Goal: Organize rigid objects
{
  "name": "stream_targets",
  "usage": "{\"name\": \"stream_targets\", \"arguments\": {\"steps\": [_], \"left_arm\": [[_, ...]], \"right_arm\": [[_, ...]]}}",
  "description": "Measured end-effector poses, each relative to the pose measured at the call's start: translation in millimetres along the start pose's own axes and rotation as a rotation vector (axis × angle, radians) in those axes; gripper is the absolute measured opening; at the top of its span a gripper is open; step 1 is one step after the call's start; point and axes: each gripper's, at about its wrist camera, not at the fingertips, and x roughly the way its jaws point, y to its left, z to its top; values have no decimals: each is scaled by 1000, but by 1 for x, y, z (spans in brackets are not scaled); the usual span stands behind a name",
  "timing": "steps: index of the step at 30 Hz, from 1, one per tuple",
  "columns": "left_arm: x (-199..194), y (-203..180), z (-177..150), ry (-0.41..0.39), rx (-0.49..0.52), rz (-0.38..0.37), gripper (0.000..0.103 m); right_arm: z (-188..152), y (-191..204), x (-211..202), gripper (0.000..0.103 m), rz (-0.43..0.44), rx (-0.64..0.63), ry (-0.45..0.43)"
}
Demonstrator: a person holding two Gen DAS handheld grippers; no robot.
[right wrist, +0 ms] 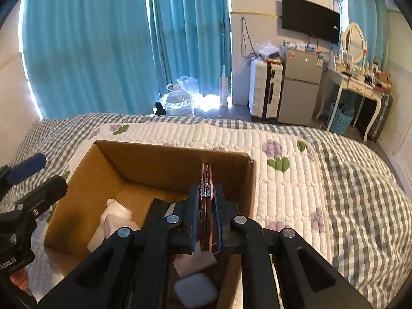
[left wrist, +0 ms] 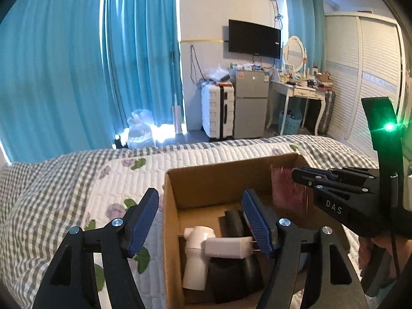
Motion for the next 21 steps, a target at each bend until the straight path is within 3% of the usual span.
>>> {"name": "stream_targets", "arguments": {"steps": [2,5,6,10,19,21], "left_arm": [[-5,-2,0,-23,10,9,72],[-17,-4,4,-54,13,7,72],[-25,-5,7,-72,15,9,72],[-65,-10,20,-146,25,21,75],[-196,-16,49,-336,21,45,81],[-219,-15,52,-357,20,43,82]], "right_arm": [[0,3,-1,11,13,-13,-15],[2,5,-13,33,27,1,-35],[3,5,-16,35,30,6,-44],[10,9,-48,35,23,3,-72],[9,19,-177,35,-5,-6,-177],[8,26,-212,42,-21,-17,-216]]}}
